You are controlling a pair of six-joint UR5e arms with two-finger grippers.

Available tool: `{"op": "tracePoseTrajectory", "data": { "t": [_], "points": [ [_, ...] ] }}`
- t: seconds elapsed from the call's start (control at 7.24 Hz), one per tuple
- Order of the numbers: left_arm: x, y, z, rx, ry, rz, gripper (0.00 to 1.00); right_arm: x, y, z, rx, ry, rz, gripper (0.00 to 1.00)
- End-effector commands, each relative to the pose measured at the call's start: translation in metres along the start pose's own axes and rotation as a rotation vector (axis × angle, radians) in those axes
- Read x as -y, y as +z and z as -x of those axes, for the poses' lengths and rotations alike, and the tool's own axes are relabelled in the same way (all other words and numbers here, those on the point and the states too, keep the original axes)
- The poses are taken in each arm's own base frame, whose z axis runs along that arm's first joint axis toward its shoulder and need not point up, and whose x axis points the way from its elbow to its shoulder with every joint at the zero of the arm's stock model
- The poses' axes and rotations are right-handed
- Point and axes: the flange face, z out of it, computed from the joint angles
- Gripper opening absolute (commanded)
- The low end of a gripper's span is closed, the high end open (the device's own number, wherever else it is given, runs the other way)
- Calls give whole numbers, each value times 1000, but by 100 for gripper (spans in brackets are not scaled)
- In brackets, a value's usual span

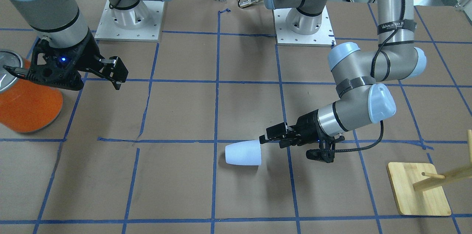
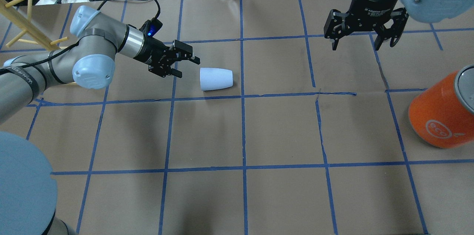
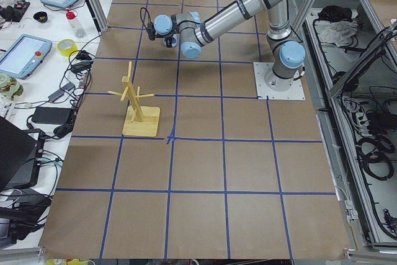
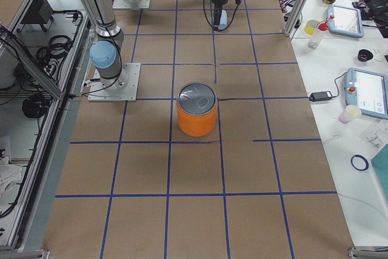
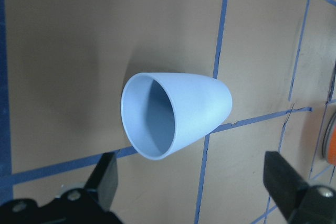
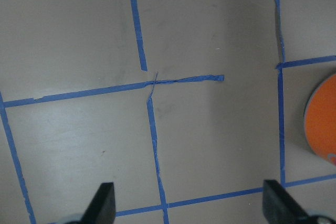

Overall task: Flip cup
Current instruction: 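Move the left gripper to the cup's base while the right arm withdraws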

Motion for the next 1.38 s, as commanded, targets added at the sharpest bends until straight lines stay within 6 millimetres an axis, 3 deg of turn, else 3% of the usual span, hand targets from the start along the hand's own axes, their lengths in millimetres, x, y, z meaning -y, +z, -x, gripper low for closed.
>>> {"op": "tracePoseTrajectory", "data": {
  "t": [0.0,0.55,0.69,0.97,1.11,1.24],
  "points": [
    [-3,24,2,-85,-24,32,100,-1,-1,1,10,-4,-3,100],
    [7,44,15,-105,-13,22,100,-2,-14,4,9,-2,-26,100],
    [8,48,11,-187,-20,25,98,-3,-15,5,21,-2,-25,100],
    [8,52,14,-194,-27,31,83,-4,-16,8,51,-3,-23,100],
    [8,55,15,-194,-29,35,70,-3,-16,9,60,-3,-25,100],
    [7,59,10,-197,-21,42,46,-4,-17,12,93,-3,-21,100]
  ]
}}
